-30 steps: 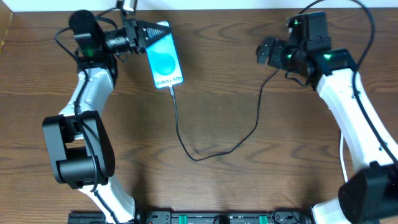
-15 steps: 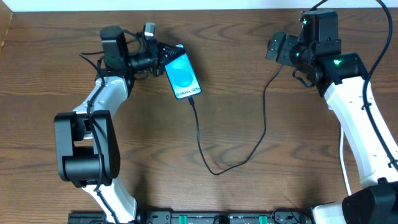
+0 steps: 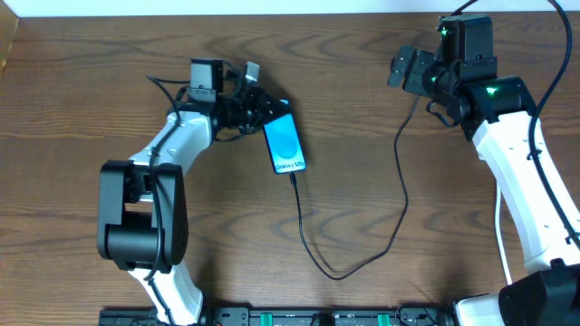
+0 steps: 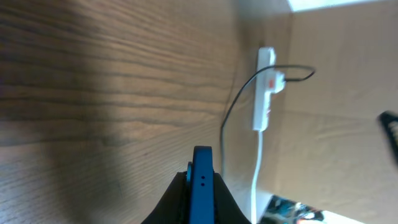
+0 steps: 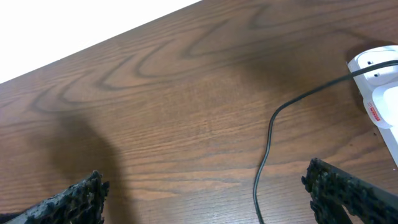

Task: Plug charger to phone and switch on socket
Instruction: 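Lower the cabled phone toward the table center with the left gripper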

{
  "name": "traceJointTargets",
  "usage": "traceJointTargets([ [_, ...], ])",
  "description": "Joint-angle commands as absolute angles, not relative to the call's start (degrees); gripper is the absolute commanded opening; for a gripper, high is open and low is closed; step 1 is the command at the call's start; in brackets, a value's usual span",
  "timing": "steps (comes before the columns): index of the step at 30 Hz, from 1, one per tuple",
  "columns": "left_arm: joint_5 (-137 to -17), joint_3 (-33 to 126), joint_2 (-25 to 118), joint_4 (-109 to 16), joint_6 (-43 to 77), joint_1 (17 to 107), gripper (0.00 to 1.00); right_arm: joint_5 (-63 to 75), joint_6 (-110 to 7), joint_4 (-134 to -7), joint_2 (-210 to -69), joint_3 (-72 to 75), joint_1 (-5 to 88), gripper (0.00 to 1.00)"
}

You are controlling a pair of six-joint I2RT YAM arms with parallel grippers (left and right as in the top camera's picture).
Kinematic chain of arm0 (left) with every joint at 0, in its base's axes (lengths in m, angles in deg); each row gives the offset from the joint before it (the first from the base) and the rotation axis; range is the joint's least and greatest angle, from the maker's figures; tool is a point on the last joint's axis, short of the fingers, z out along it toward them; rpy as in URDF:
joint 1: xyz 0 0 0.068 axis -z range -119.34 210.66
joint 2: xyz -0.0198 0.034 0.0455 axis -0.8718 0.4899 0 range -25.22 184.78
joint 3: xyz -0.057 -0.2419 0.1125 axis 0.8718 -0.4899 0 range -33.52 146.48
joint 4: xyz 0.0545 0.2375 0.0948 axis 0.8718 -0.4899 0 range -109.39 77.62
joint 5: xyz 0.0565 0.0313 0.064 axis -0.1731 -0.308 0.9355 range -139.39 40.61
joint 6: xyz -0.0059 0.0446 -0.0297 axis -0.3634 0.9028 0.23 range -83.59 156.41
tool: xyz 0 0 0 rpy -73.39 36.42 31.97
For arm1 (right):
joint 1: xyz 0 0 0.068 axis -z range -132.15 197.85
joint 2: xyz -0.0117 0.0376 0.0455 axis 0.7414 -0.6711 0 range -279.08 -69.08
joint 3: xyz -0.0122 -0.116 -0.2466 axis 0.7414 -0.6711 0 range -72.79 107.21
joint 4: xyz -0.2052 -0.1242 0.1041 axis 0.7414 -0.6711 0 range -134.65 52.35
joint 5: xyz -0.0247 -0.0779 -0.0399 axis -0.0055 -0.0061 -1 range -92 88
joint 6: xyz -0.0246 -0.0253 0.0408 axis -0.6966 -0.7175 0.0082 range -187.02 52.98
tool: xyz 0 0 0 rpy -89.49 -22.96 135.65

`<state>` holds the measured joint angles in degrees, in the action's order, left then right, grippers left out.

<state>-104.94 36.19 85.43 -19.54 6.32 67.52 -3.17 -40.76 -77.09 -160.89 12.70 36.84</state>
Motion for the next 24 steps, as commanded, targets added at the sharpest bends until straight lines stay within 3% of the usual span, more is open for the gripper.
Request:
traceJointTargets([
  [1,-100.2,36.6,83.5,-20.9,11.3,69.5,0.08,-4.0,-41.6,-77.1,-160.1,13.0,37.0,0.99],
  [24,-85.7,36.6,84.1,-22.6,6.1,78.6,0.08,-4.0,-41.6,-77.4,-160.2,12.9,36.9,0.99],
])
